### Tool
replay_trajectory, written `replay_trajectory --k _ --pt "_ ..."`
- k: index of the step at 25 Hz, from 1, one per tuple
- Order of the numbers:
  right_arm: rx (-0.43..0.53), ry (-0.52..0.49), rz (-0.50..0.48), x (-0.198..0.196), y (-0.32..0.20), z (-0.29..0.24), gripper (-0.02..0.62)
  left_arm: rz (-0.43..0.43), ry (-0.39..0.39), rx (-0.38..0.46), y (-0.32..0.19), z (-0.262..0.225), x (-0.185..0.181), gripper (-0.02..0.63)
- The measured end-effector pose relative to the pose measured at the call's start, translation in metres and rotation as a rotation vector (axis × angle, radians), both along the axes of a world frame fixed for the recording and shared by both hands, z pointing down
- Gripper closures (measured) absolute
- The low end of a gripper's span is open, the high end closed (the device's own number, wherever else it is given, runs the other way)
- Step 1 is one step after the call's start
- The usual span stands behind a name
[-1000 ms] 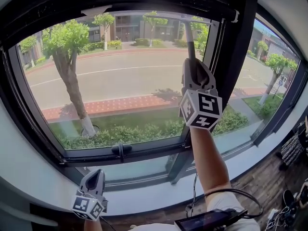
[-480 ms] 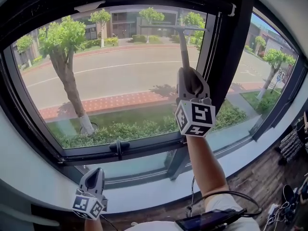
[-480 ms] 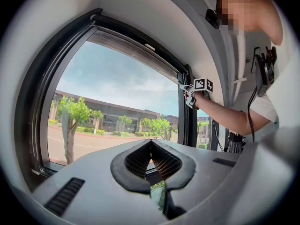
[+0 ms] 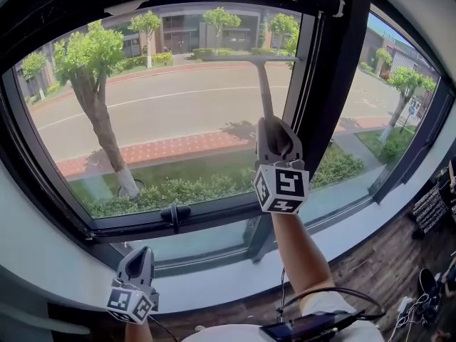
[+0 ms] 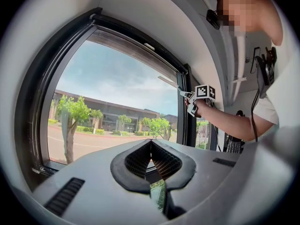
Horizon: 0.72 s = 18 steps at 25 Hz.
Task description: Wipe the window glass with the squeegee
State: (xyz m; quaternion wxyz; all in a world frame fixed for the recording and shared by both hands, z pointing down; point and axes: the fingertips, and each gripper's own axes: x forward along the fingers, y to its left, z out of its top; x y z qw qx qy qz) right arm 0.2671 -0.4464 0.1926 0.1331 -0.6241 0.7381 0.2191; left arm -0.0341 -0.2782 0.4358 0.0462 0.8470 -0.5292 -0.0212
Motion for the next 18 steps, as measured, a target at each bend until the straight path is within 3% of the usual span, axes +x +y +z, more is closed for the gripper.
replay_trajectory --k 18 --pt "-0.116 0.002 0.001 0.001 0.012 0.08 0.497 0.015 -0.001 -0.021 0.011 0.006 0.006 0.591"
